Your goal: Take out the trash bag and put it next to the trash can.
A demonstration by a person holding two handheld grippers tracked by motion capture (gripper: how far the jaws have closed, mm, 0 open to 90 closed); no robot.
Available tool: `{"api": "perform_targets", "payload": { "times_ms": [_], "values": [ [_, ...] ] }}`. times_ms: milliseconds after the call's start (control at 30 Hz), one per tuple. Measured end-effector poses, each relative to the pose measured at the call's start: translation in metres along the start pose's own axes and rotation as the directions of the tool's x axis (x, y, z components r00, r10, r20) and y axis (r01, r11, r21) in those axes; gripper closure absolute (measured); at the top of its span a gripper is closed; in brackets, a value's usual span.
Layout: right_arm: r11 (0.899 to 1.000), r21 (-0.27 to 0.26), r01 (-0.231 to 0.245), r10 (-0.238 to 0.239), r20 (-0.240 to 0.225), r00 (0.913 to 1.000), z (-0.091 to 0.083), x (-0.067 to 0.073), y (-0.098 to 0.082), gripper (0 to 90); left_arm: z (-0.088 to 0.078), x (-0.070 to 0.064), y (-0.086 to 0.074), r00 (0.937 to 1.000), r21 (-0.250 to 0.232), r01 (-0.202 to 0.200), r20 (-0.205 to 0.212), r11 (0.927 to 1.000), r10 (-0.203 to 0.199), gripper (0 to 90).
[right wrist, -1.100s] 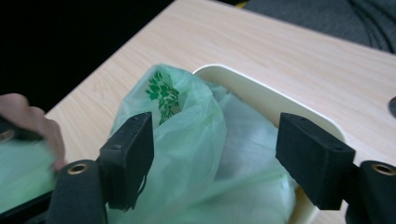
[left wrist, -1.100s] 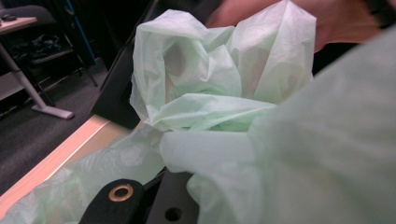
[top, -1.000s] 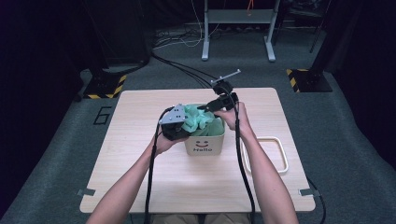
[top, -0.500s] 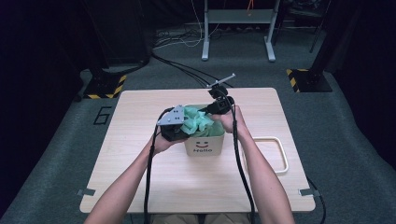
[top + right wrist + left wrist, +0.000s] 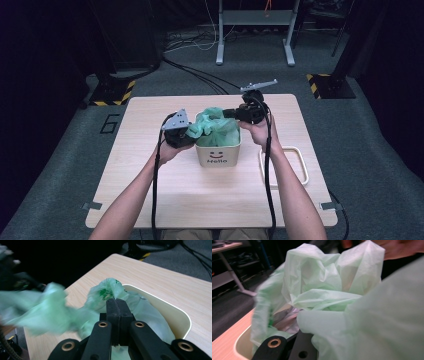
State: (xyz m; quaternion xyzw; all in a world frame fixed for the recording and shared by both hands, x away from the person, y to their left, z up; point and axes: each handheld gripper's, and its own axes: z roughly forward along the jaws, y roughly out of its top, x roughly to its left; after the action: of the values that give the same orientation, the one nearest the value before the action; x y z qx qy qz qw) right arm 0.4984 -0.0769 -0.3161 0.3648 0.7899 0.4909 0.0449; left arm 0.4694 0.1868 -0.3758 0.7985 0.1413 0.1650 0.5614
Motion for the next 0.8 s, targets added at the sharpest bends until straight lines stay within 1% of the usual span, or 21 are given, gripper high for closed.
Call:
{"api": "perform_targets", "payload": {
  "times_ms": [33, 67, 100, 133, 167, 200, 233, 267, 300, 367, 400, 467, 500, 533, 567, 600, 633, 667, 700, 767, 800],
  "values": [
    [1.0, -0.001, 0.009, -0.009, -0.006, 0.9999, -0.002, 0.002, -0.002, 90.0, 0.0, 0.0, -0.001, 0.9992, -0.003, 0.007, -0.04, 1.0, -0.007, 83.4],
    [1.0, -0.002, 0.015, -0.015, -0.004, 0.9999, -0.003, 0.003, -0.003, 90.0, 0.001, 0.001, -0.002, 0.9988, -0.009, 0.01, -0.048, 0.9999, -0.01, 82.8],
    [1.0, -0.001, 0.024, -0.024, -0.01, 0.9997, -0.004, 0.005, -0.005, 90.0, 0.001, 0.001, -0.003, 0.9968, -0.005, 0.001, -0.08, 1.0, -0.001, 81.5],
    [1.0, -0.001, 0.03, -0.03, -0.01, 0.9995, -0.004, 0.006, -0.007, 90.0, 0.002, 0.001, -0.004, 0.9937, -0.002, 0.006, -0.112, 1.0, -0.006, 76.5],
    [1.0, 0.0, 0.03, -0.03, -0.012, 0.9995, -0.005, 0.006, -0.008, 90.0, 0.003, 0.001, -0.005, 0.9932, -0.009, 0.007, -0.117, 0.9999, -0.008, 75.9],
    [0.999, 0.006, 0.032, -0.032, -0.019, 0.9993, -0.005, 0.007, -0.008, 90.0, 0.004, 0.0, -0.005, 0.9881, -0.006, 0.003, -0.154, 1.0, -0.003, 72.9],
    [0.999, 0.007, 0.04, -0.039, -0.017, 0.9991, -0.006, 0.008, -0.008, 90.0, 0.005, 0.0, -0.005, 0.9837, 0.0, 0.001, -0.18, 1.0, -0.001, 66.8],
    [0.999, 0.013, 0.041, -0.041, -0.016, 0.999, -0.006, 0.009, -0.008, 90.0, 0.006, 0.0, -0.006, 0.9824, -0.009, 0.006, -0.186, 0.9999, -0.007, 64.6],
    [0.999, 0.018, 0.051, -0.051, -0.017, 0.9986, -0.007, 0.01, -0.008, 90.0, 0.007, -0.001, -0.006, 0.9756, -0.008, 0.005, -0.219, 0.9999, -0.007, 60.5],
    [0.997, 0.033, 0.069, -0.069, -0.018, 0.9975, -0.007, 0.013, -0.005, 90.0, 0.009, -0.001, -0.005, 0.9704, -0.015, -0.005, -0.241, 0.9999, 0.001, 54.2],
    [0.996, 0.039, 0.078, -0.078, -0.015, 0.9969, -0.007, 0.014, -0.004, 90.0, 0.01, -0.002, -0.004, 0.9635, -0.012, -0.018, -0.267, 0.9998, 0.014, 52.2],
    [0.994, 0.055, 0.096, -0.096, -0.014, 0.9953, -0.008, 0.018, -0.001, 90.0, 0.011, -0.004, -0.002, 0.9559, -0.016, -0.03, -0.293, 0.9994, 0.024, 47.2],
    [0.992, 0.06, 0.111, -0.11, -0.012, 0.9939, -0.008, 0.019, 0.001, 90.0, 0.011, -0.005, -0.001, 0.9539, -0.02, -0.036, -0.299, 0.9991, 0.029, 45.5],
    [0.991, 0.064, 0.117, -0.116, -0.017, 0.9931, -0.009, 0.021, 0.002, 90.0, 0.012, -0.005, 0.001, 0.9558, -0.026, -0.046, -0.292, 0.9986, 0.037, 44.7],
    [0.99, 0.067, 0.126, -0.125, -0.017, 0.992, -0.009, 0.023, 0.004, 90.0, 0.013, -0.005, 0.002, 0.9542, -0.025, -0.056, -0.296, 0.9981, 0.046, 42.8],
    [0.99, 0.066, 0.128, -0.127, -0.017, 0.9918, -0.01, 0.023, 0.006, 90.0, 0.014, -0.005, 0.003, 0.9577, -0.029, -0.061, -0.283, 0.9977, 0.051, 41.5],
    [0.99, 0.064, 0.129, -0.128, -0.019, 0.9916, -0.01, 0.024, 0.008, 90.0, 0.016, -0.005, 0.005, 0.9614, -0.028, -0.054, -0.271, 0.9982, 0.044, 40.2],
    [0.989, 0.062, 0.132, -0.13, -0.022, 0.9912, -0.009, 0.025, 0.01, 90.0, 0.018, -0.005, 0.007, 0.9627, -0.024, -0.058, -0.266, 0.998, 0.049, 38.2],
    [0.988, 0.062, 0.138, -0.137, -0.023, 0.9903, -0.008, 0.027, 0.013, 90.0, 0.02, -0.004, 0.008, 0.9678, -0.03, -0.058, -0.247, 0.9978, 0.049, 37.7],
    [0.987, 0.067, 0.146, -0.145, -0.027, 0.9891, -0.005, 0.031, 0.016, 90.0, 0.025, -0.006, 0.011, 0.9708, -0.039, -0.063, -0.234, 0.9972, 0.053, 36.5],
    [0.986, 0.07, 0.153, -0.151, -0.031, 0.9881, -0.003, 0.033, 0.018, 90.0, 0.026, -0.007, 0.013, 0.9741, -0.045, -0.063, -0.22, 0.997, 0.052, 36.3]
  ]
}}
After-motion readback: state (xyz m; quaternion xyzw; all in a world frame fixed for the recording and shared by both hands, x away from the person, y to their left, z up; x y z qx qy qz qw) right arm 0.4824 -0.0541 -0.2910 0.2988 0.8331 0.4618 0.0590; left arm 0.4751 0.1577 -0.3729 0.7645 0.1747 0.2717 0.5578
